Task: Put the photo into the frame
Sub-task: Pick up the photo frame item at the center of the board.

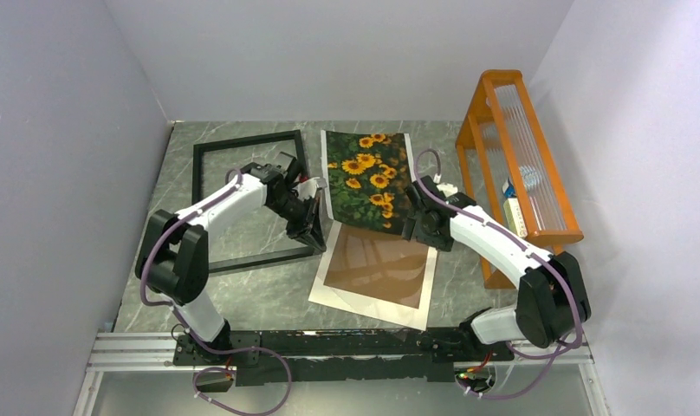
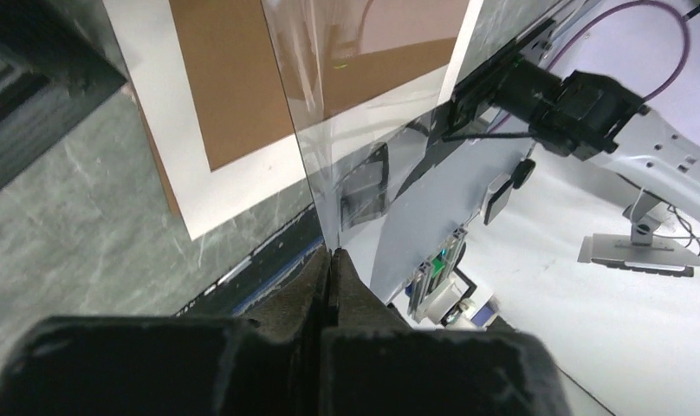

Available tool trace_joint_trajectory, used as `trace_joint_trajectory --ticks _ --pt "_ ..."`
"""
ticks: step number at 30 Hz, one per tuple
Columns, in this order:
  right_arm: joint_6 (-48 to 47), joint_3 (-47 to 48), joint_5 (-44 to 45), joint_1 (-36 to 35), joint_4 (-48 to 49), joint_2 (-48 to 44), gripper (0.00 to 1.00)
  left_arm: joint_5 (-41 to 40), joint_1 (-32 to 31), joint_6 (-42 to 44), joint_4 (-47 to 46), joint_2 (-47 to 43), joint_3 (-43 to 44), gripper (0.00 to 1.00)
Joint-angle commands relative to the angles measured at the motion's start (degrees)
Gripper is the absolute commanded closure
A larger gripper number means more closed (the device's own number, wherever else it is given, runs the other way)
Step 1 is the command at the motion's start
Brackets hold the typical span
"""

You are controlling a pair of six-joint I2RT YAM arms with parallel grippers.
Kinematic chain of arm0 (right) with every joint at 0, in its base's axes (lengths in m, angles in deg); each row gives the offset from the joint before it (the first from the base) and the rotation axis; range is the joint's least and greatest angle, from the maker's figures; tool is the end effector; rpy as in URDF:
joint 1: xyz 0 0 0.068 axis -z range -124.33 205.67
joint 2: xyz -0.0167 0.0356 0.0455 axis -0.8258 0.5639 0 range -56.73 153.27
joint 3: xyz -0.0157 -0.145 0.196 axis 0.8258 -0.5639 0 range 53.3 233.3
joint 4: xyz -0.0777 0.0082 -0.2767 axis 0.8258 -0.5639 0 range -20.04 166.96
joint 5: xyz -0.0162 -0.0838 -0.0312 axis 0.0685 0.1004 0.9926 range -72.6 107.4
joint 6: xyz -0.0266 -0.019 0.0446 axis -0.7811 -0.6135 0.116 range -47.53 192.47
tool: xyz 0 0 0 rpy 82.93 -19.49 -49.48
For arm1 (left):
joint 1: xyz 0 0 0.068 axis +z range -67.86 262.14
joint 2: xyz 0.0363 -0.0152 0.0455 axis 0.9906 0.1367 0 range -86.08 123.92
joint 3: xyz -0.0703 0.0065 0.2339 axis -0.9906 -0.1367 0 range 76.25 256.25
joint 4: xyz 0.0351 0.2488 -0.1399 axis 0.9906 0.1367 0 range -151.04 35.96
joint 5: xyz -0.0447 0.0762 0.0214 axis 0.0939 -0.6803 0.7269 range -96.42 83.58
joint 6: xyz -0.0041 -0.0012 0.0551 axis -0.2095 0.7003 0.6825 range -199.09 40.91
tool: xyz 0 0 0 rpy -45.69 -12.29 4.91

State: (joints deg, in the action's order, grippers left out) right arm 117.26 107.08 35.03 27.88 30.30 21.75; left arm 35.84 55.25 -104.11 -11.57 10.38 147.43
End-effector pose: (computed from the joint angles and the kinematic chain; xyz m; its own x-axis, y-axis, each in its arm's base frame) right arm 0.2539 0.1209 0.1797 -0.8476 0.3123 -0.4290 0.3360 0.9416 0.0216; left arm 0.2966 -0.1787 0.1859 -0.9880 0.1502 0.0362 0.0824 0.7102 -0.6992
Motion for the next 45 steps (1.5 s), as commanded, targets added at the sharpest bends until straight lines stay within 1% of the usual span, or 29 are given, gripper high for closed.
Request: trace_joint_trajectory --ticks 1,5,9,15,18,24,27,30,32,33,38,42,45 --pt "0.4 4.0 3.9 0.3 2.3 -0.2 0.25 -1.4 -1.0 4.3 11.4 -3.3 2.6 0.97" --pt "-0.2 5.5 2.5 0.3 8.8 2.6 0.25 -5.0 -1.2 3.6 15.9 -7.0 1.8 0.97" --pt "-0.7 8.3 0.5 1.4 13.5 7.2 0.25 -9.3 -1.2 0.9 19.8 -11.6 0.7 0.98" --pt "-0.7 12.1 -3.2 2.4 16.1 13.7 0.25 -19.1 -1.0 -3.4 27.1 -17.7 3.1 0.98" --pt "-1.1 12.7 -3.3 2.8 17.3 16.2 0.25 -23.9 -1.0 -5.0 31.7 -20.5 4.8 0.97" --pt "-2.4 14.3 -4.0 5.8 19.6 22.3 0.25 -32.3 -1.0 -9.7 38.2 -27.4 4.9 0.97" --pt "-3.1 14.9 -4.6 7.5 19.9 24.6 0.25 -38.6 -1.0 -11.7 41.8 -29.2 8.5 0.97" --pt "-3.5 14.0 -4.7 8.7 19.9 25.5 0.25 -48.5 -1.0 -14.1 45.5 -29.0 15.7 0.98" --pt "-3.8 13.2 -4.4 9.5 19.7 25.3 0.25 -53.7 -0.9 -14.1 45.5 -29.2 20.4 0.97" --pt "-3.8 12.8 -4.3 9.8 19.6 25.1 0.25 -54.9 -1.0 -13.8 44.6 -29.6 22.3 0.98" --pt "-3.8 11.8 -3.6 10.6 18.7 23.2 0.25 -58.1 -0.9 -10.4 36.7 -32.0 27.4 0.98" --pt "-4.2 12.6 -3.8 10.6 17.8 21.1 0.25 -62.2 -1.0 -7.8 33.9 -31.0 31.8 0.97" --pt "-4.8 13.2 -6.0 10.6 18.4 19.9 0.25 -62.6 -0.9 -5.0 29.5 -30.2 33.9 0.98"
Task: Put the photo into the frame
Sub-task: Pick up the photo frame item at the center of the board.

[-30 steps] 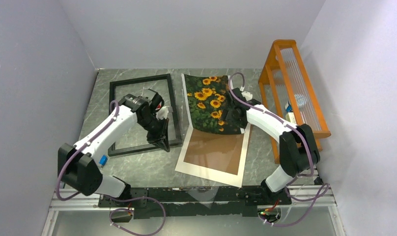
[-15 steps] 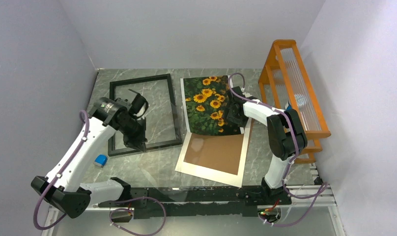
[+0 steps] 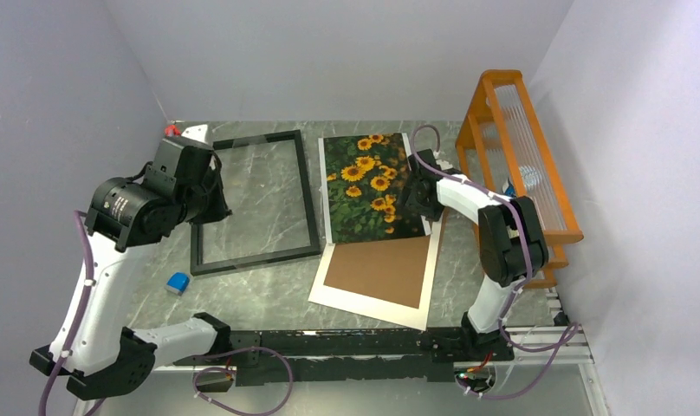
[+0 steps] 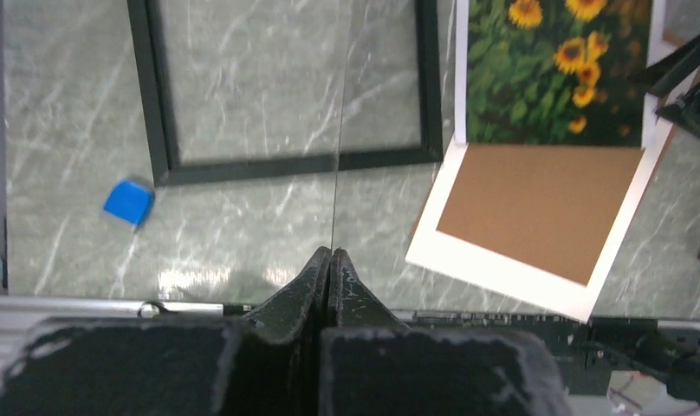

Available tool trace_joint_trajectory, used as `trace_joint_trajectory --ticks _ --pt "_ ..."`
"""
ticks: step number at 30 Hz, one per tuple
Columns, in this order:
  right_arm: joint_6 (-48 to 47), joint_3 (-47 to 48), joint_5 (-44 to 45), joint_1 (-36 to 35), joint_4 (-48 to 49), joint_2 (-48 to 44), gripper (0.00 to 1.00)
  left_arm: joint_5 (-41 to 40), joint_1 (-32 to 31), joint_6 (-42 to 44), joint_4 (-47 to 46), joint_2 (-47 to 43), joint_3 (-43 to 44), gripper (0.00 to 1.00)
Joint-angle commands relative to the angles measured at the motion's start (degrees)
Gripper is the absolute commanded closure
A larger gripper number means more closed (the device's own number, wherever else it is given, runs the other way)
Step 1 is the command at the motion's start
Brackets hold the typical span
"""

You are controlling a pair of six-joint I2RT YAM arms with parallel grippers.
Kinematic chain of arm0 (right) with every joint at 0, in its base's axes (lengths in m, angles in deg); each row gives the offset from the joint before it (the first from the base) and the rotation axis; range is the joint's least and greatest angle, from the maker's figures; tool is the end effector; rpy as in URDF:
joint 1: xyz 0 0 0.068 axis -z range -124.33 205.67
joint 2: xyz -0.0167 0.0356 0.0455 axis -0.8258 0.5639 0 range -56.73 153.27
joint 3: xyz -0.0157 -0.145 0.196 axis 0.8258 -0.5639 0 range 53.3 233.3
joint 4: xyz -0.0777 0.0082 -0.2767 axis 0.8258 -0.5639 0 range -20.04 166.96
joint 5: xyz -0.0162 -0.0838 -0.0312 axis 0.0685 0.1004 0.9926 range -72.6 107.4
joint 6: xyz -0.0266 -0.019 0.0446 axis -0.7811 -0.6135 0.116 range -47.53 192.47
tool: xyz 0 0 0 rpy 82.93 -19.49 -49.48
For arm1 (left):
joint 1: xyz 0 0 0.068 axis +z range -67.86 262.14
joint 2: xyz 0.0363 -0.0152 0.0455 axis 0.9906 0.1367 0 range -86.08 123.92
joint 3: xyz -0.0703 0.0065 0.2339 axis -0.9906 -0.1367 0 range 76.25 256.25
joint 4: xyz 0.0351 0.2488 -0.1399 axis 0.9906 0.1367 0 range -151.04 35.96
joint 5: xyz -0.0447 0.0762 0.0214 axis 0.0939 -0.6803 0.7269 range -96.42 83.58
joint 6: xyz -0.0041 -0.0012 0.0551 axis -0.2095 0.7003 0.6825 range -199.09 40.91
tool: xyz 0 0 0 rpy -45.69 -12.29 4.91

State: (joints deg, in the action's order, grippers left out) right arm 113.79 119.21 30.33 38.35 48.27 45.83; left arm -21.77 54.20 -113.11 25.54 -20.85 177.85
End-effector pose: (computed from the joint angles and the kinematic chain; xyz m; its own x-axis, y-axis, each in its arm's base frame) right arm 0.3573 0.1026 0.1271 -0.7843 0.4295 -0.4476 0.4218 0.8983 0.1229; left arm 0.1605 -0.0738 0.4516 -0.7318 -0.2225 -0.6441 -0.1292 0.9733 -0.1894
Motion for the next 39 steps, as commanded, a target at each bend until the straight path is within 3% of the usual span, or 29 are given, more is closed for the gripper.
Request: trace_joint_trajectory --ticks 1,8,15,22,27,31,39 --pt "-1.8 1.6 -2.4 0.1 0.5 -4.4 0.25 -4.5 0.1 4.7 -9.5 1.3 3.9 0.98" --pt "-3.4 5.4 -15.4 0.1 3.9 -7.9 0.13 2.2 0.1 7.7 -20.9 6.8 9.2 0.97" --pt "3.1 13.4 -32.9 0.0 7.0 -10.0 0.06 8.2 0.1 5.2 -22.8 18.0 21.8 0.97" --pt "15.6 12.5 -41.1 0.1 13.9 -13.4 0.01 19.5 0.1 0.6 -25.2 23.5 28.5 0.97" --pt "19.2 10.3 -41.6 0.9 17.4 -15.7 0.01 25.6 0.1 -1.4 -28.5 23.8 29.7 0.98" --pt "17.9 6.8 -38.0 1.5 17.0 -18.6 0.01 25.5 0.1 -2.6 -30.8 19.3 21.7 0.98" --pt "13.6 -0.8 -32.5 2.1 16.4 -20.6 0.01 20.8 0.9 -11.1 -37.7 6.0 -8.9 0.97"
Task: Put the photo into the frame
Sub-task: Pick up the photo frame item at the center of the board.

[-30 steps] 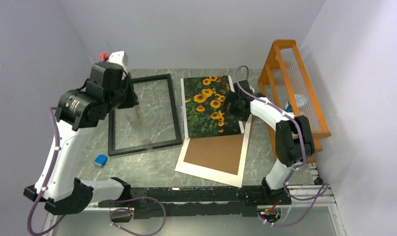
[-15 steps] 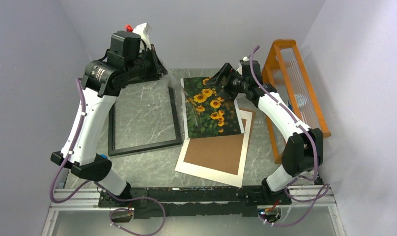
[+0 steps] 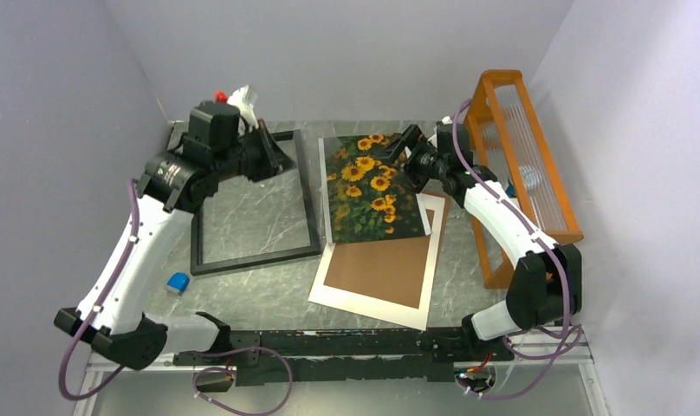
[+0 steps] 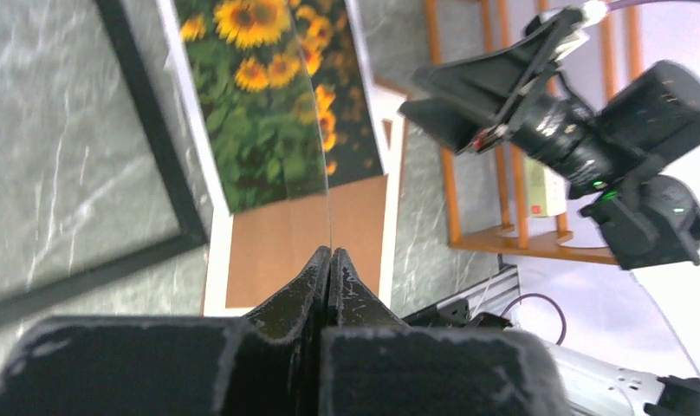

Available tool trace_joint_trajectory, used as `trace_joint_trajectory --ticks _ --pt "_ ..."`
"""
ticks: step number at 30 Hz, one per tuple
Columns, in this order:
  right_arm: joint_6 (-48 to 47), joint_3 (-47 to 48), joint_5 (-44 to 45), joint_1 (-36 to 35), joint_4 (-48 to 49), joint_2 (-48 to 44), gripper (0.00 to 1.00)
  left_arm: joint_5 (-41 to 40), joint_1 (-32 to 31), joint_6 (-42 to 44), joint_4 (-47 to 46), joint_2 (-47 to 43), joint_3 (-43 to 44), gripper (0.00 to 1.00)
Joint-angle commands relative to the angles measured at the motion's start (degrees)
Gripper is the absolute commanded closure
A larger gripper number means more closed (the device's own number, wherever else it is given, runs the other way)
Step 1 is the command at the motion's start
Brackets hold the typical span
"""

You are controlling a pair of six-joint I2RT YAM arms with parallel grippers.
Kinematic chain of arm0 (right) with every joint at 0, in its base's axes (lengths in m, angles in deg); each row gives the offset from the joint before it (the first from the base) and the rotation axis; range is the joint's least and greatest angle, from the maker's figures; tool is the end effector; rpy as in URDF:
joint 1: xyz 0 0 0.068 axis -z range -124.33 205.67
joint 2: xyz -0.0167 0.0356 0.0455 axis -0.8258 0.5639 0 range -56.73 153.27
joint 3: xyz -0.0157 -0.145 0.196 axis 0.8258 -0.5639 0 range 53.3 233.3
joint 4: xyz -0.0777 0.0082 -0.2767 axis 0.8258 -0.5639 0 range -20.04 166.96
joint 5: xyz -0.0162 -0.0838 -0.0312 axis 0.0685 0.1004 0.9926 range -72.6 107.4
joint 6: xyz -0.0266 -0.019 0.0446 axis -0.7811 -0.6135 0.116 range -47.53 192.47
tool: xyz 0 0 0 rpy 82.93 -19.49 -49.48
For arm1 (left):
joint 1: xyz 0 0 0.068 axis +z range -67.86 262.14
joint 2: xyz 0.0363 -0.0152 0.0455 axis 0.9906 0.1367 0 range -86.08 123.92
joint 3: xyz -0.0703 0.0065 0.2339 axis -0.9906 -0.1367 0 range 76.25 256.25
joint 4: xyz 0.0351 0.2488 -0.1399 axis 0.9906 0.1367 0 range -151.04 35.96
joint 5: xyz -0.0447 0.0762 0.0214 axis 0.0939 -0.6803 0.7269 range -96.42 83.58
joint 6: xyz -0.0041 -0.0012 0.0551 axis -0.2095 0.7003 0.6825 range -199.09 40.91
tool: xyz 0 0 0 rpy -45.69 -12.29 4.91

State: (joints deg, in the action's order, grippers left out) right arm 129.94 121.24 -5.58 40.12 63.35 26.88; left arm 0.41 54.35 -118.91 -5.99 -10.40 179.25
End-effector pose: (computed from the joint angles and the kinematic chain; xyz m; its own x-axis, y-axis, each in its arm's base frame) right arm 0.3499 0.1126 0.2774 -0.7381 0.6002 -0.3081 0.0880 0.5383 0.8381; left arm 0.2415 -0.1323 0.4673 -0.6724 -0.3643 -0.6444 0.1635 0.7759 -0.6093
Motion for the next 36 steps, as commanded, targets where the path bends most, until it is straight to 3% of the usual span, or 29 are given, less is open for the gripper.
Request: trace_joint_trajectory --ticks 1,6,10,24,31,36 --pt "-3.0 -3.6 3.8 0.3 1.2 -1.7 0.01 -1.9 1.3 -6.1 -6.2 -5.3 -13.0 0.98" --pt "-5.1 -7.0 3.2 0.2 2.2 0.3 0.01 -4.0 6.3 -6.0 -6.1 -8.1 -22.8 0.97" --pt "-4.5 -8.5 0.4 0.1 3.6 4.7 0.01 2.7 14.3 -4.6 -7.2 -7.8 -26.5 0.97" --pt "8.1 -13.1 -8.8 -6.4 16.1 15.0 0.04 25.9 27.5 -13.9 -4.0 -2.4 -24.0 0.97" --pt "19.5 -15.9 -12.8 -7.2 22.5 16.8 0.03 31.6 31.6 -17.2 -5.6 -3.0 -24.9 0.97" --pt "21.7 -16.1 -10.1 -8.3 19.3 16.0 0.03 33.7 33.2 -20.5 -7.9 -5.0 -26.9 0.97"
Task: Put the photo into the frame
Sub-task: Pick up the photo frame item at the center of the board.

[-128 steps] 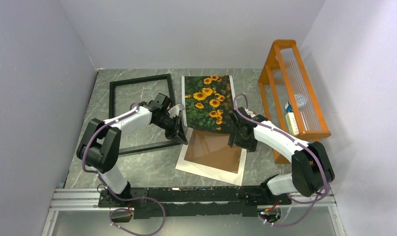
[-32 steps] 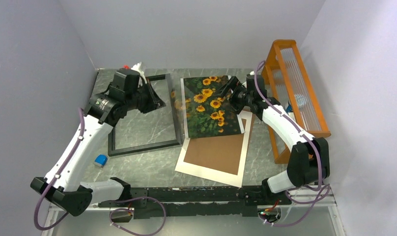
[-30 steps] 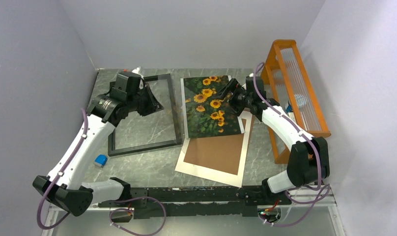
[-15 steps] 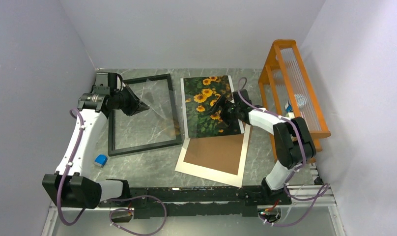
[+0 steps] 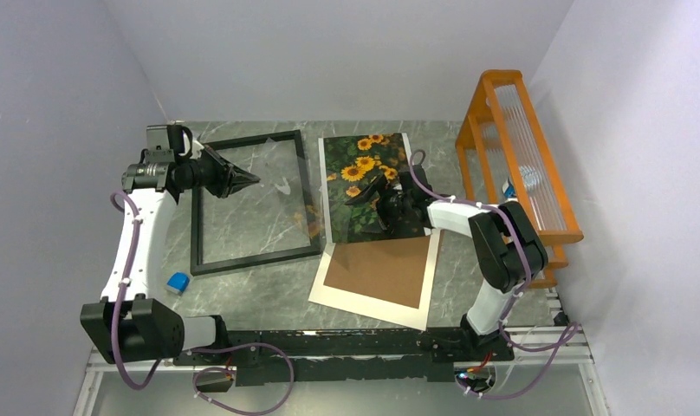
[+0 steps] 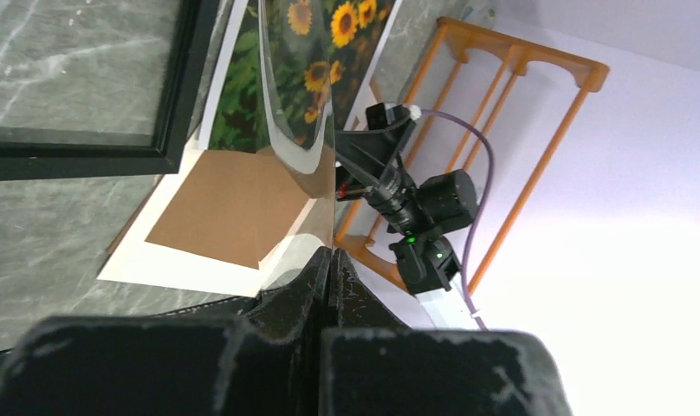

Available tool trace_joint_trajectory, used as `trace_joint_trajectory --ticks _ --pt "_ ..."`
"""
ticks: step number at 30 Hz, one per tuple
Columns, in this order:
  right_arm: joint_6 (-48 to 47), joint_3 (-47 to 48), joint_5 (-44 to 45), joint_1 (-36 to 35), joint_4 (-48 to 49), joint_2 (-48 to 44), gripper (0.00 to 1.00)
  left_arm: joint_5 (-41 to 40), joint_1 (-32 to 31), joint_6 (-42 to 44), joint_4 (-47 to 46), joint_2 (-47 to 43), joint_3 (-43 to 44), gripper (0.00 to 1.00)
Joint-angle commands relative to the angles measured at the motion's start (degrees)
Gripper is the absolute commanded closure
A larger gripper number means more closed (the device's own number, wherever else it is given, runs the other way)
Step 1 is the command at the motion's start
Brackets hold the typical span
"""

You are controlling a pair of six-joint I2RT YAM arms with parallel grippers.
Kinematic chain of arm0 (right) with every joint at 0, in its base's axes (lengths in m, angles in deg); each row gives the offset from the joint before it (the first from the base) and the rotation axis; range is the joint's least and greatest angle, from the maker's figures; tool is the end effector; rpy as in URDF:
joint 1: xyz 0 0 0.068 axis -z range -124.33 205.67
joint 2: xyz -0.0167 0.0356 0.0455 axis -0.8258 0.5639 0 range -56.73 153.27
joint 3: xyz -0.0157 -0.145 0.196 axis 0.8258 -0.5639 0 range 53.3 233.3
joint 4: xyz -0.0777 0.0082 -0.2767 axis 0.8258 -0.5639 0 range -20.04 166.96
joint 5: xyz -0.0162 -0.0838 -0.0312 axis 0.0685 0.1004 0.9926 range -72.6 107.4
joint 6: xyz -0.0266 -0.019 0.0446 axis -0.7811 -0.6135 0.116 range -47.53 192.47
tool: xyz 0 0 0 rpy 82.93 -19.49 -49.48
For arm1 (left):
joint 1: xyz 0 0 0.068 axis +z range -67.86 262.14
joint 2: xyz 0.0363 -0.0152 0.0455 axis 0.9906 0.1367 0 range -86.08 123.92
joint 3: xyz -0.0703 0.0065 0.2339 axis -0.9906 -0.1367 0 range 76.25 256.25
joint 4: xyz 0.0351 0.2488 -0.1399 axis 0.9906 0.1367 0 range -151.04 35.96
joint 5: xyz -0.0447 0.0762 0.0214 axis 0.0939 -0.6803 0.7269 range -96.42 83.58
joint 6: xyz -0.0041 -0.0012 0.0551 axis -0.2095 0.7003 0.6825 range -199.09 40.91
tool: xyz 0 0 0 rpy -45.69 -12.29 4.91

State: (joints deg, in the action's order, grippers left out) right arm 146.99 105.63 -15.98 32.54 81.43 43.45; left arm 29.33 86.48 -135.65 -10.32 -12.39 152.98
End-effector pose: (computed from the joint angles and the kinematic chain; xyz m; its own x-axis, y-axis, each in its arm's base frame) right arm 0.3279 0.1626 0.1099 -0.8392 0.5165 0.1702 0.4229 0.4230 0.8014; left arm 0.2945 0.0003 0.3355 -0.6825 -0.7309 -0.0105 -0.4329 0.4157 -0.7999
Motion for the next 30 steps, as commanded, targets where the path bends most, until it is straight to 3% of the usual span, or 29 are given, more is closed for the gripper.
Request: trace_joint_trajectory --ticks 1,11,17,23,30 --pt "5.2 -0.7 0.6 -0.8 1.2 -0.8 0.03 5.2 1.3 -4.8 -4.1 -3.2 -0.9 0.97" --pt "20.7 -6.9 -0.1 -4.1 20.1 -1.1 0.02 8.1 1.5 -11.3 -8.8 -4.8 -4.2 0.98" --pt "30.7 -12.1 4.7 -4.8 29.2 -5.8 0.06 7.4 1.5 -12.3 -8.0 -6.0 -4.2 0.97" --pt "34.8 -16.0 10.2 -4.7 27.7 -13.1 0.16 4.5 1.8 -13.2 -7.5 -8.2 -5.1 0.98" --pt "33.0 -15.5 16.2 -2.9 19.8 -19.4 0.36 6.7 1.9 -17.2 -11.8 -10.0 -8.9 0.97"
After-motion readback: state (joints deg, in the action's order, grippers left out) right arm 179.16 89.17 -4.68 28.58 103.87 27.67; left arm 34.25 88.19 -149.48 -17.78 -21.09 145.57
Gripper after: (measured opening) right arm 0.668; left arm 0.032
